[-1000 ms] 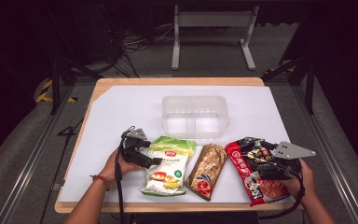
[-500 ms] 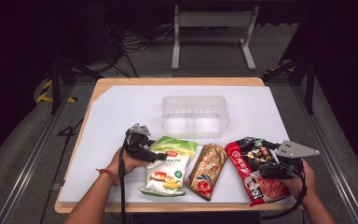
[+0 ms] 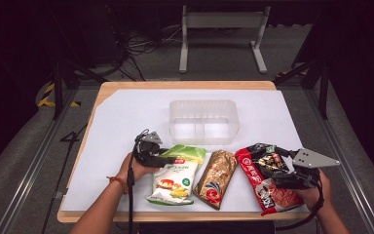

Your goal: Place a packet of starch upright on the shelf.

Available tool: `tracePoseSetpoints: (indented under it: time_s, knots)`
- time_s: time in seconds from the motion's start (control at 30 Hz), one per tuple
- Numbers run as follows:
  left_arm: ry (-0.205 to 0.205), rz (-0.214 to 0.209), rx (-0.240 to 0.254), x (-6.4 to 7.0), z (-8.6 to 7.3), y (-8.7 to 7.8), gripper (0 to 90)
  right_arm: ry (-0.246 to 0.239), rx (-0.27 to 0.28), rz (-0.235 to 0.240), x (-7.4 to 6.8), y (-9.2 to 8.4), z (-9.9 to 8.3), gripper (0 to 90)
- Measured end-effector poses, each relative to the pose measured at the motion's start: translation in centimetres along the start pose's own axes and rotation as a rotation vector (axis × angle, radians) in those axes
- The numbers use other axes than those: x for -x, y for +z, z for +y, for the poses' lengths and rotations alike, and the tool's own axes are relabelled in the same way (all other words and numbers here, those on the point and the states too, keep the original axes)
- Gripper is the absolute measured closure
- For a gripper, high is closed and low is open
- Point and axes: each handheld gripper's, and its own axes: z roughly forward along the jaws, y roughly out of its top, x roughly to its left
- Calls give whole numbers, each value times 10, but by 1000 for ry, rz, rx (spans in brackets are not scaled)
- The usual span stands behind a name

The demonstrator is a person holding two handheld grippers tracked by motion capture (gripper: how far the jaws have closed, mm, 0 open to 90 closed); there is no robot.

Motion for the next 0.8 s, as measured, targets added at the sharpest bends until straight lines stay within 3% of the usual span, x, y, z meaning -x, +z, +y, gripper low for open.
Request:
tracePoseSetpoints:
  time_s: [0.1,0.2,0.27,0.43,0.53,0.63,0.8]
  knots:
    - [-54,10,23,-7,-2,0,791,-13,-18,1,-1,1,-2,183]
    - [-69,26,35,-4,-4,0,809,-12,-3,3,-2,-1,-2,184]
    - [-47,36,31,-3,-3,0,815,-16,2,3,-2,-2,-2,184]
    - [-39,29,40,-5,-5,-3,852,-10,6,5,-1,-2,-2,184]
    - [-13,16,62,-7,-6,-12,871,-13,6,4,0,-2,-2,184]
    - [2,33,111,-5,-6,-22,876,-5,9,5,1,-3,-2,183]
    - [11,37,236,7,-5,-44,879,-10,9,1,2,-3,-2,184]
